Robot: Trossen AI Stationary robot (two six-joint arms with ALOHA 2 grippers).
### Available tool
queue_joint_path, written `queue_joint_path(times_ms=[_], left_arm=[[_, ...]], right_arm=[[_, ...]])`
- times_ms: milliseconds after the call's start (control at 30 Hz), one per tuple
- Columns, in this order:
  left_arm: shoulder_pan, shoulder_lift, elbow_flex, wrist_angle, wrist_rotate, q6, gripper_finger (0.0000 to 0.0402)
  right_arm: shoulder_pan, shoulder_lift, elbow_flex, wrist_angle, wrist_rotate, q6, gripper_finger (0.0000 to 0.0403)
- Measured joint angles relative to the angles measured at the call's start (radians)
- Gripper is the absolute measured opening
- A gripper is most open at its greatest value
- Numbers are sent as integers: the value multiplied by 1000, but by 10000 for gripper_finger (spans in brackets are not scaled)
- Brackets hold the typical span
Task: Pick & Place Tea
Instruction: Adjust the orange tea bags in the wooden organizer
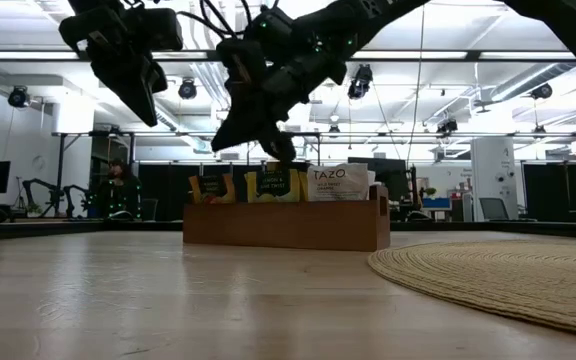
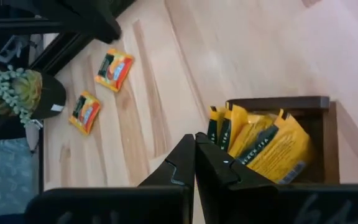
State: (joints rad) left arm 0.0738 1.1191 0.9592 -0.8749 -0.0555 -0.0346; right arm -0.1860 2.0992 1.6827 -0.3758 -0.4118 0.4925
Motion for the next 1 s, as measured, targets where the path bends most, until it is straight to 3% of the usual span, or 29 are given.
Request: queue_joint_path(times_ms=[167, 367, 1000], left_arm=[[-1, -5, 0, 0, 0, -17, 0], [-3, -8, 0, -3, -6, -18, 0], [-3, -8, -1, -1, -18, -20, 0]], right_arm=[[21, -41, 19, -82, 17, -96, 8], [23, -54, 13, -176, 252, -99, 8], [-32, 52, 16, -142, 211, -80, 8]])
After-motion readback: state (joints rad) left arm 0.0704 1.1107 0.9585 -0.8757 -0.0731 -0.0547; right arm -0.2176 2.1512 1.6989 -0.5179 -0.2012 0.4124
